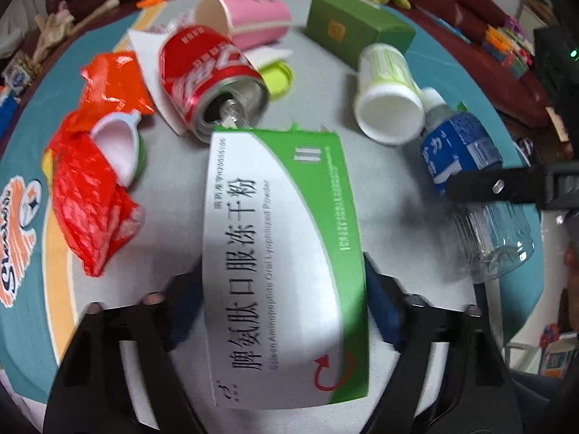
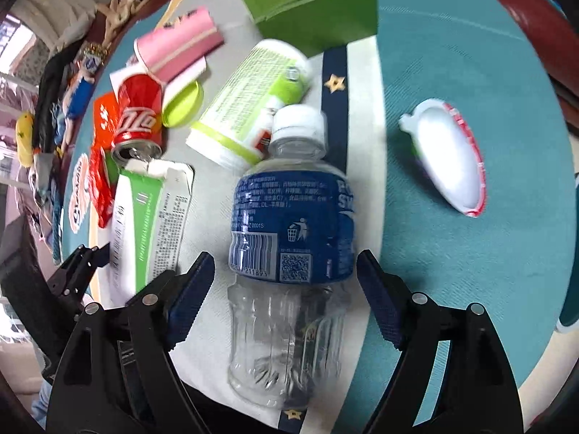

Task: Collect trash
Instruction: 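Lift the medicine box and water bottle and carry both over the trash bin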

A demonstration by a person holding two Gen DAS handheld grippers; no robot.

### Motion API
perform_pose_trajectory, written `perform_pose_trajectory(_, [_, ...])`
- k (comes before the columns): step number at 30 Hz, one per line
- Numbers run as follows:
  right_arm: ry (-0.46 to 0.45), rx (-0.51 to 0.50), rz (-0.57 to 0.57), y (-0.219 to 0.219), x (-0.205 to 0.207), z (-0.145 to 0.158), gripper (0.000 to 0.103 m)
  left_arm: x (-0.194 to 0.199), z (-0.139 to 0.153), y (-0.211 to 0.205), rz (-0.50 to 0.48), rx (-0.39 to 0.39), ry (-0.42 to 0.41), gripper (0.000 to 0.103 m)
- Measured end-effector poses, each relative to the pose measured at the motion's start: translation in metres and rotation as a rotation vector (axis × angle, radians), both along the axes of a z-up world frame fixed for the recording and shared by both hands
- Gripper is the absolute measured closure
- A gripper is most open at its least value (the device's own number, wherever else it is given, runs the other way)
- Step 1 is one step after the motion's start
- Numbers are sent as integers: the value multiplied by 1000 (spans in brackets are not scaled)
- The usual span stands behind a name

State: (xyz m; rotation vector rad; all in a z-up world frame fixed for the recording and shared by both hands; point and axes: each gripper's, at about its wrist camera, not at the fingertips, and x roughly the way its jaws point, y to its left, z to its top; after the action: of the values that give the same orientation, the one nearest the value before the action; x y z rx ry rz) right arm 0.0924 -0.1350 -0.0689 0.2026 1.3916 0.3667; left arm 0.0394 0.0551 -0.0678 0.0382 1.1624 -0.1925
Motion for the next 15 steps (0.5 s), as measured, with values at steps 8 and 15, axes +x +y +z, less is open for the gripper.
perform_pose_trajectory(8, [-93,72,29,-1,-12,20,39,-3,25,-1,0,1,-85,30])
perform_pose_trajectory(15, [-181,155,-31,-46,-23,53,39,-6,69,-28,-61,20,-178,30])
